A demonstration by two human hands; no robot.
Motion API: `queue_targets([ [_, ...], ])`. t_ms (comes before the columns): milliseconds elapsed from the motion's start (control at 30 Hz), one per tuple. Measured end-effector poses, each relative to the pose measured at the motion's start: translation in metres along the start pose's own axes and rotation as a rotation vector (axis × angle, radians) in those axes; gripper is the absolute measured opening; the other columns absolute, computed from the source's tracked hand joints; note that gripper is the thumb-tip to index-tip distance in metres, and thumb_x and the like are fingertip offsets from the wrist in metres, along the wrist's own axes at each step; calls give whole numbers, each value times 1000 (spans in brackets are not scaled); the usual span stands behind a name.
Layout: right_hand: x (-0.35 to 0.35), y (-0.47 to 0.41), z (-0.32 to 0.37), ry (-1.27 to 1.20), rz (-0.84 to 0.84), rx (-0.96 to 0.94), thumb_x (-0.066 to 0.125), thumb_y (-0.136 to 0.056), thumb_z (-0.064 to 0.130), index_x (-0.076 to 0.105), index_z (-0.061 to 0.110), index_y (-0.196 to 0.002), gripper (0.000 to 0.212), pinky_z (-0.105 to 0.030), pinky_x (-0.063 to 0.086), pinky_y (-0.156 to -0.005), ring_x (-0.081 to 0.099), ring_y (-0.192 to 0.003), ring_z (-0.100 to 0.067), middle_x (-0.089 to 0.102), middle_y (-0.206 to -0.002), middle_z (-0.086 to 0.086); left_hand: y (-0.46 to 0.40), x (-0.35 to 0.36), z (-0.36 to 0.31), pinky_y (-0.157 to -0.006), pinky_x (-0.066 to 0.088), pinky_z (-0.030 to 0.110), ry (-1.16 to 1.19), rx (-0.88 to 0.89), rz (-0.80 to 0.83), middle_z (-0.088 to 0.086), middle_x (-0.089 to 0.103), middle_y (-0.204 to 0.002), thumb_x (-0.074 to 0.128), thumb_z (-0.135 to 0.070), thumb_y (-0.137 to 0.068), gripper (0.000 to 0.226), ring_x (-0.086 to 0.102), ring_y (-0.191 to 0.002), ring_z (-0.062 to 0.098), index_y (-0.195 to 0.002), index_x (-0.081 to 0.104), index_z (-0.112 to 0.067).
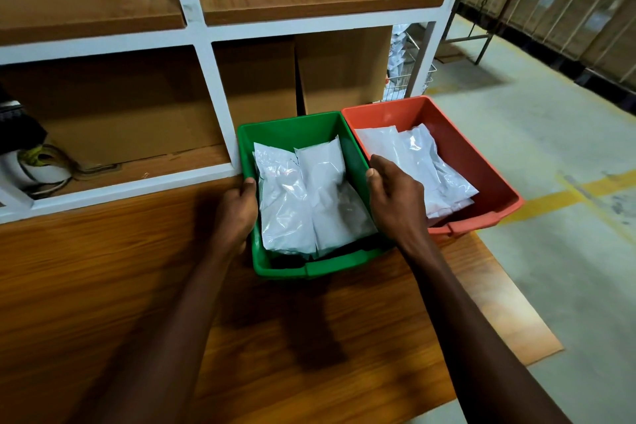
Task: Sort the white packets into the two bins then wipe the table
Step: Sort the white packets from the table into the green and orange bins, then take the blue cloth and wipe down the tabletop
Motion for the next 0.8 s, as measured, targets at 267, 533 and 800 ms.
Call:
queue_targets([
  [267, -14, 20, -6, -123, -116, -39, 63, -98, 25, 68, 8, -126, 33, -33, 58, -91, 68, -105, -12, 73, -119, -5, 44, -6, -26, -92, 50, 42, -258, 379, -75, 12, 63, -126, 36, -52, -98, 58, 60, -111, 32, -145, 43, -19],
  [533, -23, 102, -15, -14, -341, -201, 58, -95, 16, 68, -3, -114, 29, -14, 37, -107, 63, -114, -26, 69, -117, -18, 131, 15, 20, -124, 9, 43, -406, 436, -9, -7, -10, -165, 30, -68, -92, 84, -7, -151, 10, -157, -3, -27],
  [800, 13, 179, -25, -97, -132, -192, 58, -95, 34, 66, -3, -122, 46, -48, 46, -107, 55, -130, -34, 63, -132, -17, 147, 6, 18, -124, 6, 40, -479, 476, -66, 2, -5, -166, 31, -61, -94, 81, -6, -152, 13, -158, 1, -20],
])
Point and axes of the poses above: each hand's wrist, its own y-axis away from the middle knuckle, its own x-axis out of the palm, z = x × y, the point moved 7 cm from there along -y, towards the middle knuckle
